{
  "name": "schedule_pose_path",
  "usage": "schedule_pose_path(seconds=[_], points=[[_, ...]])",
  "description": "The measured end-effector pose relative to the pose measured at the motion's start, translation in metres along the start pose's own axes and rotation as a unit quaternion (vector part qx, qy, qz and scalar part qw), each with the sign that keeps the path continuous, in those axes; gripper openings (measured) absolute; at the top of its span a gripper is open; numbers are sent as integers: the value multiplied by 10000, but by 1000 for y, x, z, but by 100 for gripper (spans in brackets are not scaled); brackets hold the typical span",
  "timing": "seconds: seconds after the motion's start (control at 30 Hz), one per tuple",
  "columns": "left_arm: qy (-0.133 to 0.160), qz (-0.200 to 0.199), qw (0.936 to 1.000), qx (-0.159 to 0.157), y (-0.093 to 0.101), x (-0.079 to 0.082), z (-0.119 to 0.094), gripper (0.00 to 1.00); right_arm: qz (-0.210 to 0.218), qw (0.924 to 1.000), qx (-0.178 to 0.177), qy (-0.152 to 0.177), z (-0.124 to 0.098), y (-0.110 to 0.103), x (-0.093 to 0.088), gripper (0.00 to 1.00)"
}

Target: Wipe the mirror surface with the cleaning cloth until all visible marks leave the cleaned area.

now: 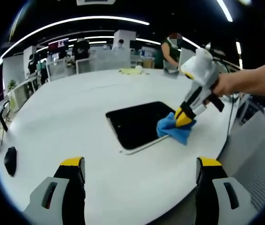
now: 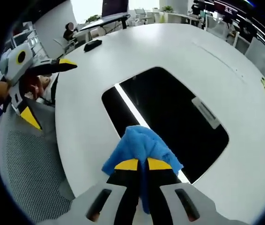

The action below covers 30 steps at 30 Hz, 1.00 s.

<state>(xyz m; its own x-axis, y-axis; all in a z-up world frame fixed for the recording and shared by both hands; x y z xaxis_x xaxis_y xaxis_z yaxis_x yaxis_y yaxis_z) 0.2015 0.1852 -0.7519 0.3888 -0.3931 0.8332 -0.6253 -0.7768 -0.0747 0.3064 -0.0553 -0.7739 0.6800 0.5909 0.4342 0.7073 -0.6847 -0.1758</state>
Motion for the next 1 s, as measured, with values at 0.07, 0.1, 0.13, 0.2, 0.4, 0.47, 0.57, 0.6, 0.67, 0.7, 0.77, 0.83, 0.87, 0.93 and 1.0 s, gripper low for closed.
schedule_pose_path(seconds=[0.07,0.1,0.13,0.2,0.4,0.47,0.57,0.6,0.67,0.7,0.77,0.83,0.87,0.93,1.0], points=[[-6,-5,10000,-1,0,0,0,99,15,10000,10,-9,0,-1,-1,0],[-5,-3,10000,-3,0,0,0,99,22,10000,10,-10,0,-1,-1,0],[-6,-3,10000,-5,0,0,0,99,23,10000,10,-8,-1,-1,-1,0],[-7,-5,10000,-5,0,0,0,99,29,10000,16,-9,-1,0,-2,0],[2,-8,10000,1,0,0,0,99,60,10000,32,-26,-3,1,-4,0],[6,-18,10000,4,0,0,0,99,75,10000,33,-36,-4,3,-6,0],[7,-17,10000,2,0,0,0,99,105,9999,35,-43,-6,5,-8,0],[9,-22,10000,2,0,0,0,99,124,9999,33,-51,-7,6,-10,0],[10,-21,10000,3,0,0,0,99,152,9999,28,-63,-8,9,-11,0],[10,-19,10000,0,0,0,0,99,170,9998,26,-70,-9,9,-12,0],[6,-18,10000,-1,0,0,-1,99,208,9997,18,-84,-11,12,-15,0],[4,-8,10000,-6,1,0,-1,99,230,9997,7,-96,-12,14,-17,0],[0,-8,10000,-9,1,0,-1,99,236,9997,0,-102,-13,15,-18,0],[-1,-9,10000,-13,1,0,-1,99,248,9996,-14,-117,-14,17,-20,0],[-5,0,10000,-21,1,0,0,99,279,9995,-22,-132,-15,19,-21,0]])
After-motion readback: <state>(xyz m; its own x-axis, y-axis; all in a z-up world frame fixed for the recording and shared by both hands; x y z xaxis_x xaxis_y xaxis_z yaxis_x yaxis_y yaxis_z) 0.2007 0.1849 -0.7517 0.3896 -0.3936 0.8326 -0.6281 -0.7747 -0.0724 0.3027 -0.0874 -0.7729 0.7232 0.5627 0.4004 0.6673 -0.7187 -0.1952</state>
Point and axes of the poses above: the point that each gripper's makers call its tool centre point, and the gripper's own axes: z roughly forward along the fingers, y roughly to its right, x roughly out of its top, the point moved 9 cm from there along -z, roughly backward along the fingers, and after that the axes turned 12 degrees about z, right-handed, at the moved point
